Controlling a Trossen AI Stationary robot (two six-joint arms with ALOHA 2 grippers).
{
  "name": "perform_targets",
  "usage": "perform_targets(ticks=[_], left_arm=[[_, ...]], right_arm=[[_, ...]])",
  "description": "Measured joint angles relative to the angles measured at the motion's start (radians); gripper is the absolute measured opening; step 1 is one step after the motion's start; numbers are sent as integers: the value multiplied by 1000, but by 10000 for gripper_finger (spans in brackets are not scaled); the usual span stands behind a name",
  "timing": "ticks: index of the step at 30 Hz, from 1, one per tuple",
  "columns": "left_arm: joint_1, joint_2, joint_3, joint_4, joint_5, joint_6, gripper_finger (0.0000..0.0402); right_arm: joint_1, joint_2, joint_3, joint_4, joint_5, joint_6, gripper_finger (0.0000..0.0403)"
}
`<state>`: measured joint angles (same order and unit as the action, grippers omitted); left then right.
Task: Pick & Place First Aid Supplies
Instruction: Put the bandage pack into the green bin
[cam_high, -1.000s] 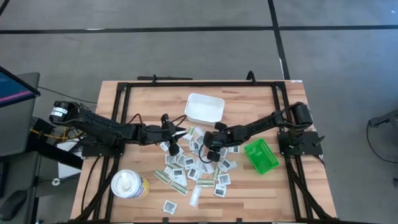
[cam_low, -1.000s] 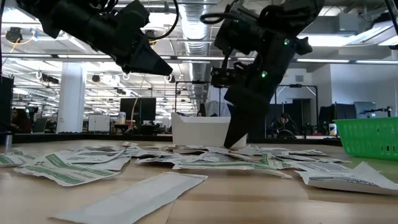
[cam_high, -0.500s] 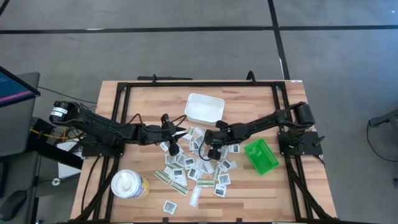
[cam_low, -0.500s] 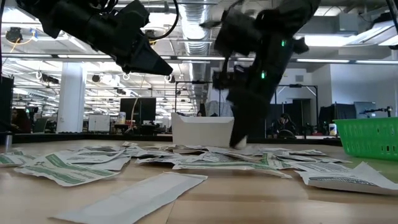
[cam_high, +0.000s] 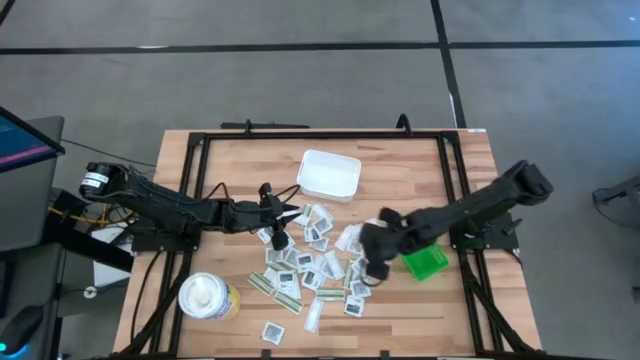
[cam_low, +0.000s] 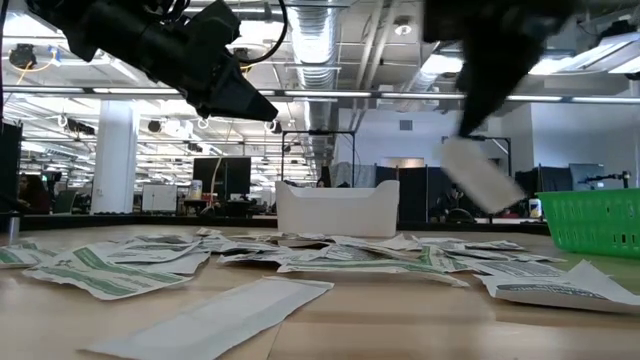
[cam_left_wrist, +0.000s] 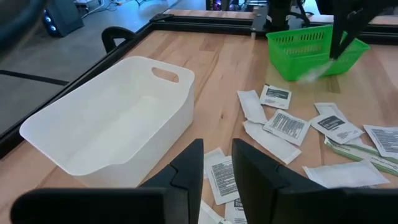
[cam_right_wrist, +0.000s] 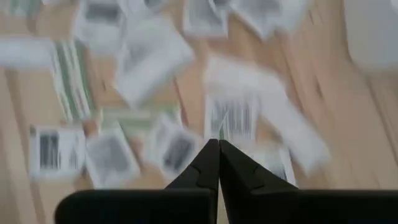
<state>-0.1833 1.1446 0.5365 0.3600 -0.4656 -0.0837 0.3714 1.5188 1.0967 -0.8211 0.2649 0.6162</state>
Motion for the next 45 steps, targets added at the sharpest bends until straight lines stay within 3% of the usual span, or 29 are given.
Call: perform_targets(ticks=[7,13,26,31,39,45], left_arm=[[0,0,0,9,0,2,85],[2,0,0,34,0,34,85],[29,0,0,45,0,35,85],[29,0,0,46,0,35,85],[29,0,0,52,0,35,85],[29,0,0,61,0,35,85]], right_arm=[[129,-52,-59,-158,62,255,1],[154,-87,-66,-204,106,357,1],[174,-197,-66,-417,119,551,0],[219,-205,-70,-557,45,712,0],[262,-204,-163,-400,49,733,4],[224,-204,-165,-403,50,712,39]])
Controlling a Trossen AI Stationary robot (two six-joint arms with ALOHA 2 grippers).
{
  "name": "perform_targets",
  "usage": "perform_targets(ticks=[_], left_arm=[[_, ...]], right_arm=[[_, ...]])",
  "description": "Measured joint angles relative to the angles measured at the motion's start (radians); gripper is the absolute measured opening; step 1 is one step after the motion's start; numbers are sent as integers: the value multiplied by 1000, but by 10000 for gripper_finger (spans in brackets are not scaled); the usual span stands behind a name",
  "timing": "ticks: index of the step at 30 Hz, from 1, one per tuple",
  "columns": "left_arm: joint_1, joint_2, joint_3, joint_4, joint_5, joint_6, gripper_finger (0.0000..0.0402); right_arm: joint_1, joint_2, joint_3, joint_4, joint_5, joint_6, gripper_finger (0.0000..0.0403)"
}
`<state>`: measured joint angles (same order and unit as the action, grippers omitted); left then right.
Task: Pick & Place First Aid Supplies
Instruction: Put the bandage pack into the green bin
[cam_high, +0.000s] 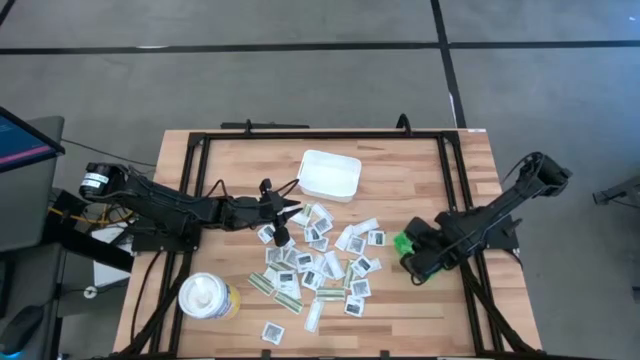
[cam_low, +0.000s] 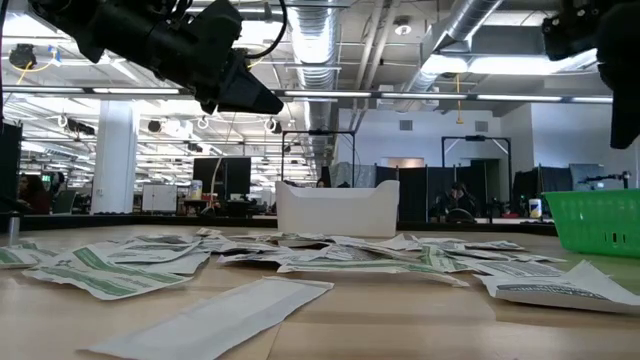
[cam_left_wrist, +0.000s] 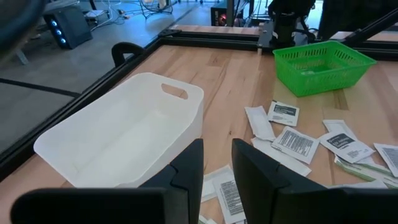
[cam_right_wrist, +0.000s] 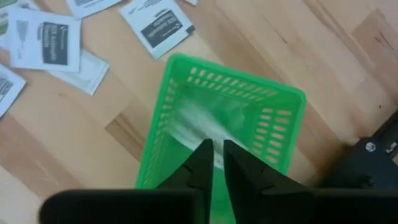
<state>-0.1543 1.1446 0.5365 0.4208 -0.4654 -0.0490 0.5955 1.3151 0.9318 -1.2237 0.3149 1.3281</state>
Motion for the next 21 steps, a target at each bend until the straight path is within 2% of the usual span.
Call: perform_targets(ticks=[8,14,19,21], left_arm=[[0,0,0,7,0,0,85],[0,0,0,7,0,0,85],[0,0,0,7,0,0,85],[0,0,0,7,0,0,85]], right_arm=[[-76,0,0,37,24,-73,78],[-105,0,0,256,68,-337,83],[-134,8,1,485,154,-602,82],[-161,13,1,538,145,-691,82]])
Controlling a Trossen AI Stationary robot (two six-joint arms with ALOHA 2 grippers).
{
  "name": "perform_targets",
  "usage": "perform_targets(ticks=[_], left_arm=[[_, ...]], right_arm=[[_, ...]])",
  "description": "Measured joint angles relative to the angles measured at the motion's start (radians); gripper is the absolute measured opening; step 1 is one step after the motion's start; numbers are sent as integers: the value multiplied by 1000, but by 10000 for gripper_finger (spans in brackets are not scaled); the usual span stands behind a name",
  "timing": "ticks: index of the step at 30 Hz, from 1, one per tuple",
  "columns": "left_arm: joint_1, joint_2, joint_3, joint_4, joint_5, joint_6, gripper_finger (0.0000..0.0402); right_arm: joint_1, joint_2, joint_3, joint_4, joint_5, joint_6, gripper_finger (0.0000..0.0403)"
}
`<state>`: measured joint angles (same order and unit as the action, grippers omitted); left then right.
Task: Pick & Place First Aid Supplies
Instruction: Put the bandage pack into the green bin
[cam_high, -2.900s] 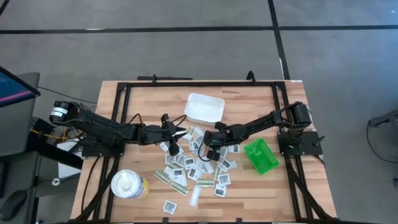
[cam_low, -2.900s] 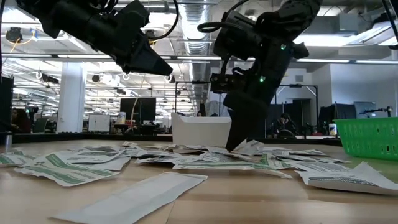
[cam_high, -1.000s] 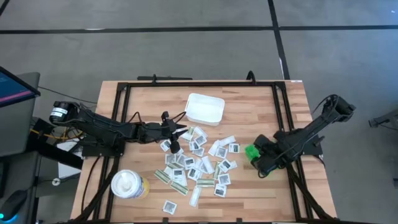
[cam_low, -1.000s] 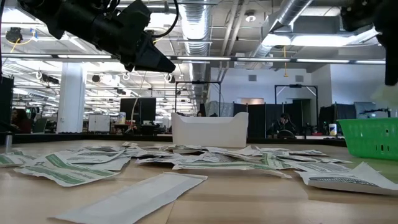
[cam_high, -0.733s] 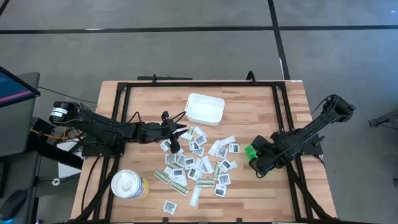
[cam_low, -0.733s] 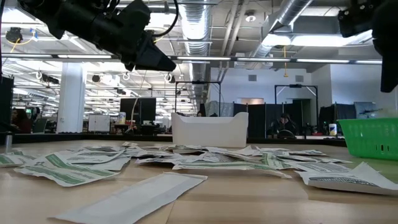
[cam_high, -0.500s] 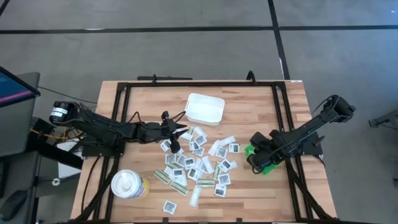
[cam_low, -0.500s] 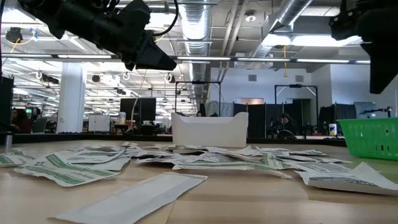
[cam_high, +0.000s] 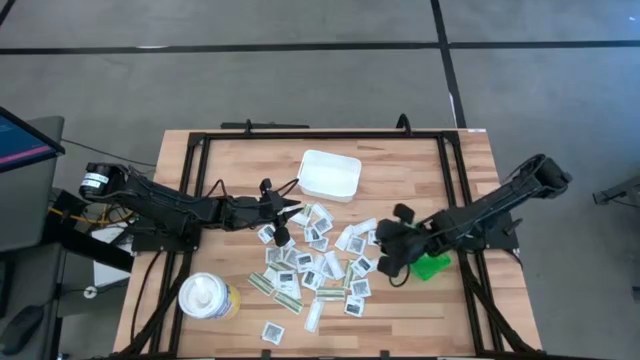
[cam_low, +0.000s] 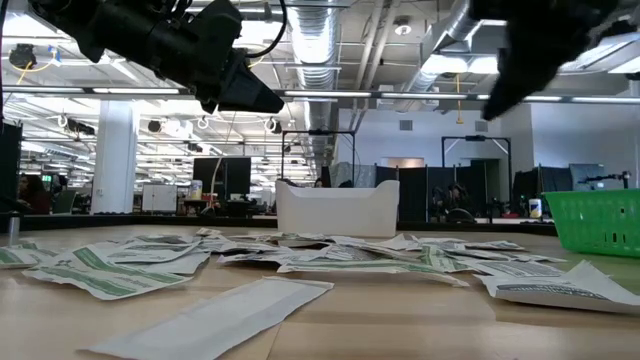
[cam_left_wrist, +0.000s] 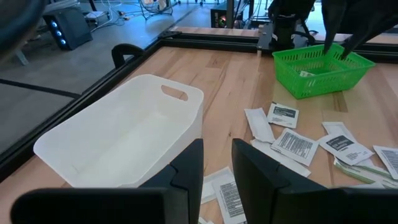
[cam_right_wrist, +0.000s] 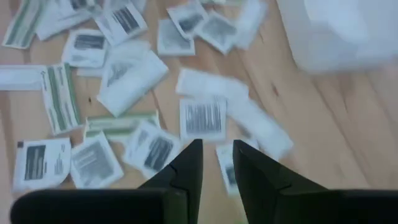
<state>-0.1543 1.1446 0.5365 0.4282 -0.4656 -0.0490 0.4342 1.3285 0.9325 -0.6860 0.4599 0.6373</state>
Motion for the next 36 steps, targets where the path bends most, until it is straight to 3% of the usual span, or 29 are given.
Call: perform_targets(ticks=[5,10,16,21,26,32,36], left_arm=[[0,0,0,1,0,0,85],[0,0,0,3,0,0,85],[0,0,0,5,0,0,85],[0,0,0,6,0,0,85],[0,0,0,6,0,0,85],[0,0,0,6,0,0,85],[0,0,0,6,0,0,85]], right_arm=[[-100,16,1,38,-94,-74,86],[-181,87,0,53,-146,-154,118],[-244,230,1,175,-146,-252,178],[-300,296,2,233,-149,-255,204],[-353,352,2,234,-158,-221,205],[-363,418,2,294,-255,-197,189],[-360,444,1,288,-243,-194,178]])
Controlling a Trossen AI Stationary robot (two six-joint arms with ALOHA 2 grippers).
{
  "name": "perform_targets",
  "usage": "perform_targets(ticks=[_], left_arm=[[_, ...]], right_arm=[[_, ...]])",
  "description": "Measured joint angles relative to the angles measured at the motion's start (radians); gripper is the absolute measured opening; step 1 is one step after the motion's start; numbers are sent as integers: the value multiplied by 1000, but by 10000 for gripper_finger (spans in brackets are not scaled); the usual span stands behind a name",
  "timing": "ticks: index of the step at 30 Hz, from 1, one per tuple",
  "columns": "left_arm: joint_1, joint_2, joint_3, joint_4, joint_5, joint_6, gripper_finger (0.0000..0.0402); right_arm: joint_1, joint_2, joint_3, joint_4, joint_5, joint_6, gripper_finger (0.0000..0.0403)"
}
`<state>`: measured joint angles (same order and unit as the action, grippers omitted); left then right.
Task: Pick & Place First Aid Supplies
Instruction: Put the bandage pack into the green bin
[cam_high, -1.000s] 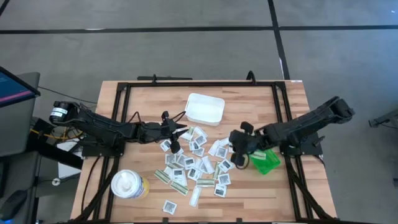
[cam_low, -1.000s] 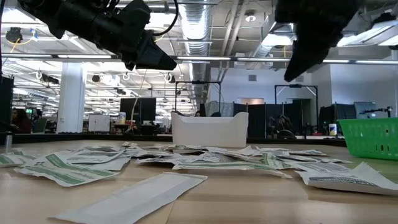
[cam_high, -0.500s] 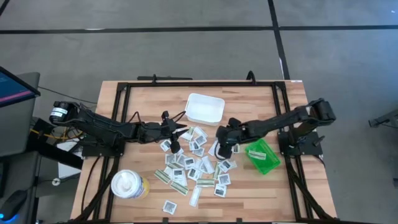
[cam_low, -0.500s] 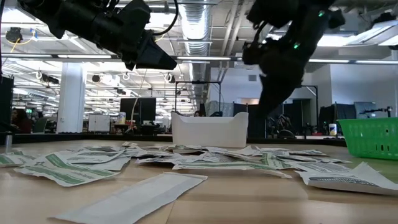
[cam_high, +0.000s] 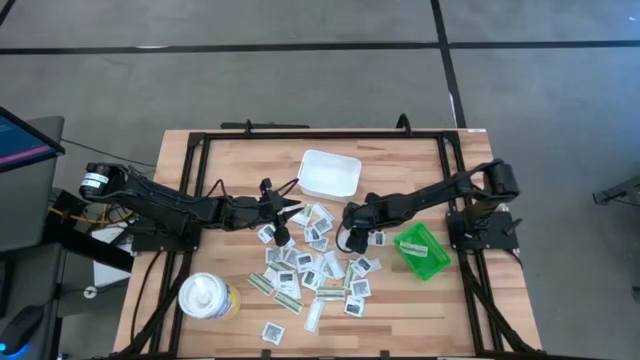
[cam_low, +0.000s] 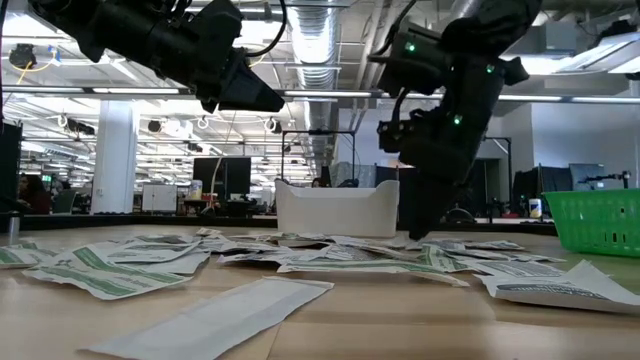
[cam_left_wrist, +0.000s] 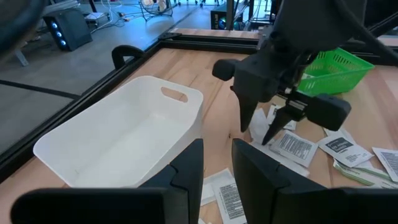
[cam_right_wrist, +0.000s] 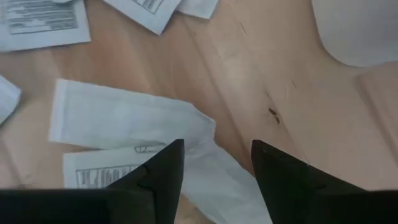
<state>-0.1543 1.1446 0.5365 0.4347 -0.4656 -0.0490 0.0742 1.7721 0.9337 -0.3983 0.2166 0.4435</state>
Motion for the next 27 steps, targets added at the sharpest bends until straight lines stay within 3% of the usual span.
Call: perform_targets(ticks=[6,14,27], left_arm=[[0,0,0,0,0,0,85],[0,0,0,0,0,0,85],[0,0,0,1,0,22,85]], right_arm=[[0,13,1,-8,-1,0,144],[1,8,1,-14,-15,-1,10],[96,-184,92,-177,-6,-9,1]])
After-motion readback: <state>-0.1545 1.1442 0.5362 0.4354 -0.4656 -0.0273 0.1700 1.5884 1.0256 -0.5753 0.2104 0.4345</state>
